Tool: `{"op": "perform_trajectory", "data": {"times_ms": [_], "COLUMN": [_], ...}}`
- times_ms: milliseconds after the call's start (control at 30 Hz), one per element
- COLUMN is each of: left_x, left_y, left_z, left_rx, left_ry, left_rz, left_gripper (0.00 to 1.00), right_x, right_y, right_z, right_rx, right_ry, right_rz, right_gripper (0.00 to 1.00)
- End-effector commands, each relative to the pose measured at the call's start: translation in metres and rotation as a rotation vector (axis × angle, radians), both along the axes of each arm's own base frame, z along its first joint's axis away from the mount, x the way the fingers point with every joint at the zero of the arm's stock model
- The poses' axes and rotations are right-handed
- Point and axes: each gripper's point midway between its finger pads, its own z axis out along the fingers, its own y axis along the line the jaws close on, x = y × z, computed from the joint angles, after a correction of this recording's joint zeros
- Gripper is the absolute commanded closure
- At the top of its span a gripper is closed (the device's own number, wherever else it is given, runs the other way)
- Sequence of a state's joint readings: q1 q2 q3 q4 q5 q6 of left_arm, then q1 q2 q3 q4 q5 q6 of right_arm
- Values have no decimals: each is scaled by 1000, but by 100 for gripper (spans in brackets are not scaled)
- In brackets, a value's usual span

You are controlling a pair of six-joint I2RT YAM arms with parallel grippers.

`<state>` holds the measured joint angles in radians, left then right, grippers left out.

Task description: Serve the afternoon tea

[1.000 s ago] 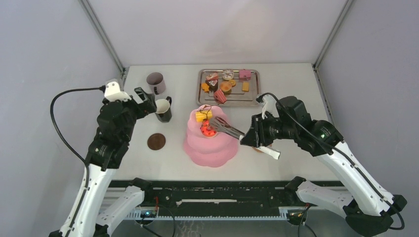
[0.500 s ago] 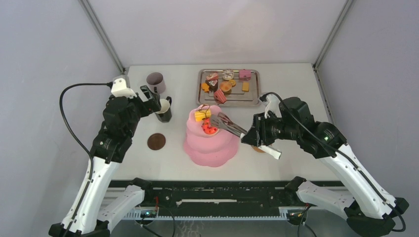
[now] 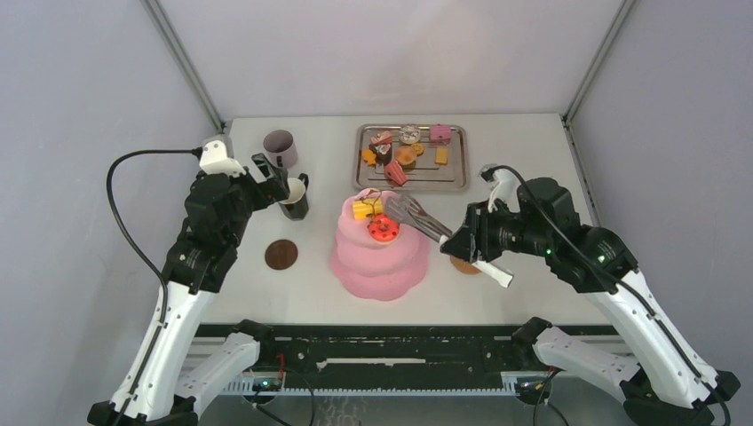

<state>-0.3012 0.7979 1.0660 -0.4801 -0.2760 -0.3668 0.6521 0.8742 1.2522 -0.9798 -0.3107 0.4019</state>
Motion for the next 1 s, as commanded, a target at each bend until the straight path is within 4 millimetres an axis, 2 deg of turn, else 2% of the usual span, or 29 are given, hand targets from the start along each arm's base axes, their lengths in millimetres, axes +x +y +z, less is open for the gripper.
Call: {"op": "perform_trajectory", "data": {"times_ms": [0,167,300,367,500,733,800,967], "left_x": [2,-1,-4,-4,0,-3,-4,-6], "left_y": [-1,-2,-2,0,6,13,15,15], "left_z": [18,28,37,36,33,27,25,36], "left_rx": [-28,-43,-60,-57,-105,-131,-131,-141], "left_ry": [-60,-76,-95,-82,-43,-31,-25,-49], "left_rz": [-3,-12,-22,-14,-7,7,13,4], "left_gripper": [5,5,4,4,5,5,4,4], "right_x": [11,30,62,80,131,218,235,275], "right_y": [-12,-43,-84,-95,-100,-84,-81,-75], "right_z": [39,40,27,17,-13,-58,-75,-116], "right_rx": [87,61,-32,-90,-205,-198,-223,-287], "right_ry": [-138,-170,-159,-144,-134,-74,-39,22], "right_rz": [-72,-246,-499,-576,-654,-675,-679,-692], "right_gripper": [53,58,58,56,52,49,48,49]}}
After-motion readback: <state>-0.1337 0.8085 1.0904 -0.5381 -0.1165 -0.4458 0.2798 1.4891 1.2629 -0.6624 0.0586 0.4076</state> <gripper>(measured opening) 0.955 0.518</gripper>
